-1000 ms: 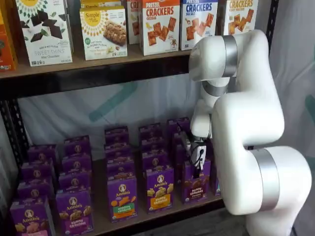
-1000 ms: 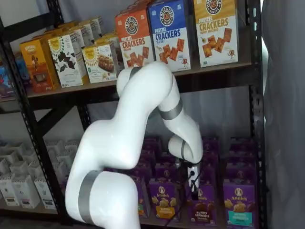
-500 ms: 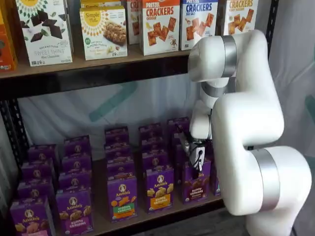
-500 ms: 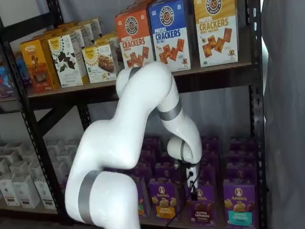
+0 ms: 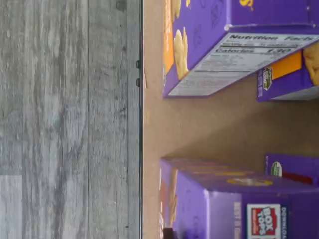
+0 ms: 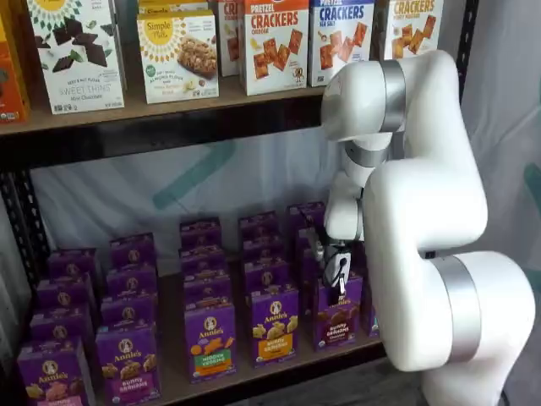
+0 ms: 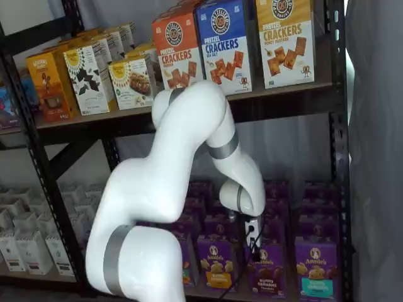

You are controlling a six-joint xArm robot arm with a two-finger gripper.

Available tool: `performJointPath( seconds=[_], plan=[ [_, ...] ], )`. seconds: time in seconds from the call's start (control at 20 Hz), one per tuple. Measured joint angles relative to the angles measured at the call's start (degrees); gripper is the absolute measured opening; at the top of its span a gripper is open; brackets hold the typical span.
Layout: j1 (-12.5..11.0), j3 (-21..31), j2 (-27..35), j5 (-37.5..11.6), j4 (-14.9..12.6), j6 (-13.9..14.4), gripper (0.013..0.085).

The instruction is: Pick up the purple box with a brown patch in the center, on the bottom shelf, the fifth box from the left

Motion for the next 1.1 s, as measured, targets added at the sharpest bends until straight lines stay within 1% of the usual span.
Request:
performJointPath(
  seconds=[0.1,0.2,0.35,0.45,0.5,0.55,0.6,0.65,0.7,0.75,0.85,0.95,1.1],
  plan=[
    [0.00,0.01,-0.04,0.09,0.02,-0.02,0.0450],
    [-0.08,0.12,-0.04,-0.09,-0.53,0.41,0.0450],
    [-0.21,0.27,-0.13,-0.08,-0.26,0.02,0.0450],
    [-0.26,0.32,-0.25,0.14,0.36,-0.61,0.0370],
    [-0.29,0.36,-0.34,0.25,0.52,-0.77,0.0370],
    [-0.33,0.41,-0.41,0.32,0.52,-0.79,0.0330],
    [-0.38,0.45,-0.49,0.47,0.32,-0.65,0.0330],
    [-0.49,0.45,-0.57,0.80,-0.63,0.15,0.0330],
    [-0.64,0.47,-0.69,1.24,-2.42,1.73,0.0330],
    [-0.71,0.57,-0.81,1.47,-3.40,2.56,0.0330],
    [-0.70,1.05,-1.14,1.58,-4.29,3.41,0.0330],
    [-0.57,1.78,-1.53,1.24,-4.55,3.75,0.0330],
    [-0.23,3.44,-2.34,0.09,-4.21,3.71,0.0330]
  ],
)
